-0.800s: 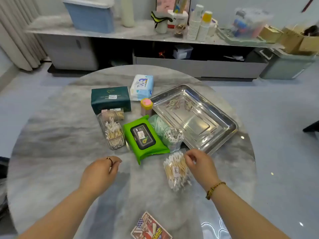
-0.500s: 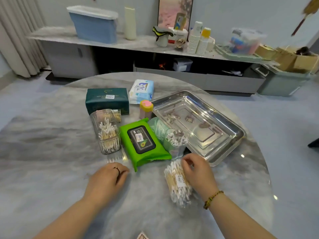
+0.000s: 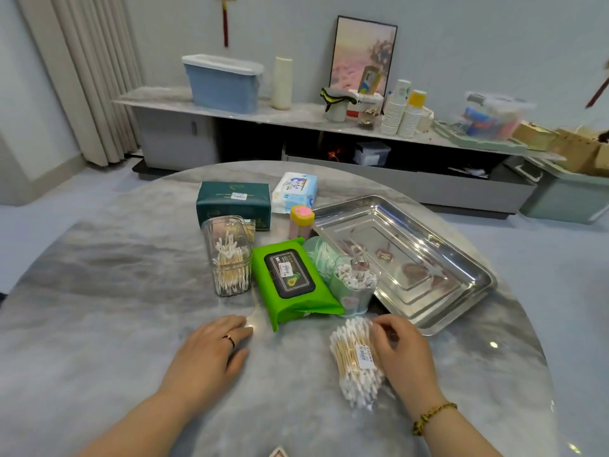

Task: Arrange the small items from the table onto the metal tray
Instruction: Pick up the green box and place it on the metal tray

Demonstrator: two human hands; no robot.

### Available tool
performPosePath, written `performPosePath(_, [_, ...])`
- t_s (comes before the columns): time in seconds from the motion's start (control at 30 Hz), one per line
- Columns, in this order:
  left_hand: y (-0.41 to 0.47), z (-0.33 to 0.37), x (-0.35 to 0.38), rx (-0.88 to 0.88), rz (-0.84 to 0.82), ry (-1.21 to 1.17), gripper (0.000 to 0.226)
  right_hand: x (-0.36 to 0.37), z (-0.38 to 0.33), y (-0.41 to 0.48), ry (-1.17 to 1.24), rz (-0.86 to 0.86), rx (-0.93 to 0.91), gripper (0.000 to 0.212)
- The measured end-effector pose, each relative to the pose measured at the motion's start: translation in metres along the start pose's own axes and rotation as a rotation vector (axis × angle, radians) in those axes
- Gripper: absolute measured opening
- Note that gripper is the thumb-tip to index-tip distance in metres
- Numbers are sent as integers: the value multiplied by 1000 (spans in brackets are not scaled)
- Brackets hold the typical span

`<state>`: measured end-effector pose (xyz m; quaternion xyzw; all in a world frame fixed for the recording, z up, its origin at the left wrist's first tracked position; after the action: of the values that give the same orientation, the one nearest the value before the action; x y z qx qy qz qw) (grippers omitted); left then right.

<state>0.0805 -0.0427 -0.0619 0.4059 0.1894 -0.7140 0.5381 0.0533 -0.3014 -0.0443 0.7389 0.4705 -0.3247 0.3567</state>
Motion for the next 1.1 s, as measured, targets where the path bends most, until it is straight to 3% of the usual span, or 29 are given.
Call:
performPosePath(0.13, [-10,-13,10,-72,-81,-4,44,-34,2,-2,-119,131,8,14])
performPosePath(0.23, [-18,-16,11,-121,-104,32,47,-36,29,6,-278,-33,124,28])
performPosePath(0.3, [-24,-16,13,-142,-124,51,48,-31,39,7,-410,-142,120,24])
performPosePath(0.43, [-25,-15,13,-205,-118,-29,46,-28,30,7,-540,-166,34,24])
performPosePath(0.6, [-13,4,14,-229,-73,-237,49,-26,28,1,-458,-150,14,31])
performPosePath(0.8, [0,16,7,-251,32,-318,58,-25,21,-14,-410,-183,-47,45])
performPosePath(0.97, [13,40,18,-165,-45,-314,65,-23,19,-32,-414,-224,-85,37])
performPosePath(1.1, [31,40,17,-237,-73,-362,65,-22,15,-53,-402,-288,-115,30])
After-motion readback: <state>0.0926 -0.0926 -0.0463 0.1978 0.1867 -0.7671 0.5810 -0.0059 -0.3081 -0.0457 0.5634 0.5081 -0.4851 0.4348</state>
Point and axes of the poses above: each hand's wrist, its own y-axis towards the middle knuckle, its own x-axis out of the palm, z = x × y, the point moved 10 cm from there along y, towards the middle knuckle, and after that the axes turned 15 degrees about -y, right-handed, at the moved point
